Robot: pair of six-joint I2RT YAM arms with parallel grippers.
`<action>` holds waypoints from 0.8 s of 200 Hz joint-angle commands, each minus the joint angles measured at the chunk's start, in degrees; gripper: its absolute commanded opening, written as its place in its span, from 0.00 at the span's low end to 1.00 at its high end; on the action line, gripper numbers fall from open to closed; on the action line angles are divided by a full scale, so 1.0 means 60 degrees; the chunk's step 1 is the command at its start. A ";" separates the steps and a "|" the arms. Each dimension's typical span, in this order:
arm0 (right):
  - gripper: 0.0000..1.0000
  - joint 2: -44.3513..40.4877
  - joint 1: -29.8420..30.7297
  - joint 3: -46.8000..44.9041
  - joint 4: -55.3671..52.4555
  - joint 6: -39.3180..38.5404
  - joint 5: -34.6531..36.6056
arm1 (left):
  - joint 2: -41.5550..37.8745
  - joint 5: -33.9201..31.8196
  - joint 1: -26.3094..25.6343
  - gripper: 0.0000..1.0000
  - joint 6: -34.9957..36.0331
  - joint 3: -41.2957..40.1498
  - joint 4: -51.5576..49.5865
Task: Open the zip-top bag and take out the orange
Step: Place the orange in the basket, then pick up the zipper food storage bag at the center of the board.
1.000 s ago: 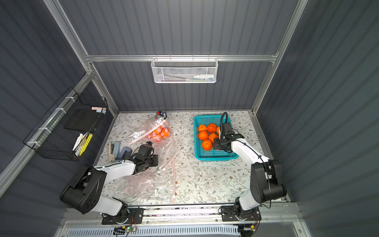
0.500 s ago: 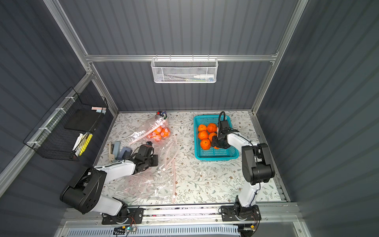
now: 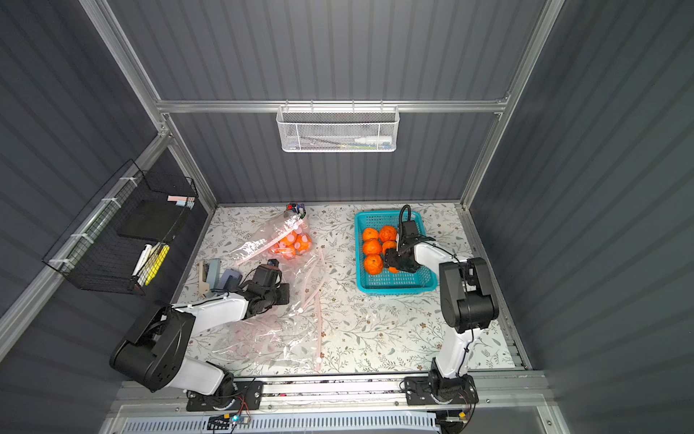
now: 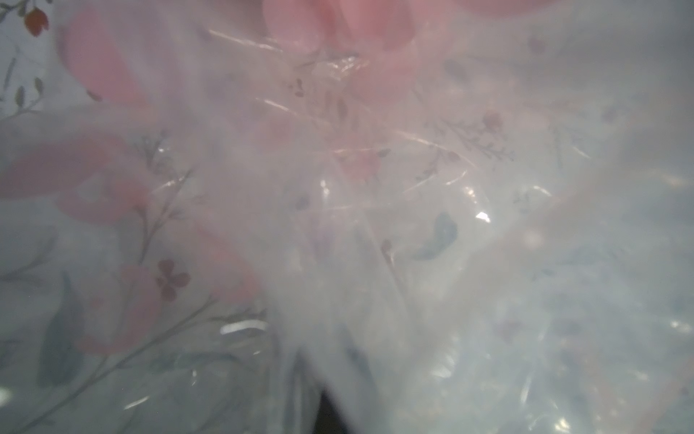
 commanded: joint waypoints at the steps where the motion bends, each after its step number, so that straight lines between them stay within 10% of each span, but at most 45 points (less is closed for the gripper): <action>1: 0.77 -0.0557 -0.0007 0.0017 -0.0173 -0.0066 0.0392 | 0.0095 0.0037 0.0038 0.00 -0.0028 -0.0162 -0.0594; 62: 0.77 -0.2513 0.0000 -0.0779 0.0203 -0.0355 0.0687 | -0.0207 0.0202 0.0045 0.00 0.0001 0.0187 -0.0929; 160: 0.72 -0.4707 0.0480 -0.1633 0.1076 -0.0292 -0.1289 | -0.4897 0.1618 0.0024 0.00 -0.1007 0.2112 -0.4151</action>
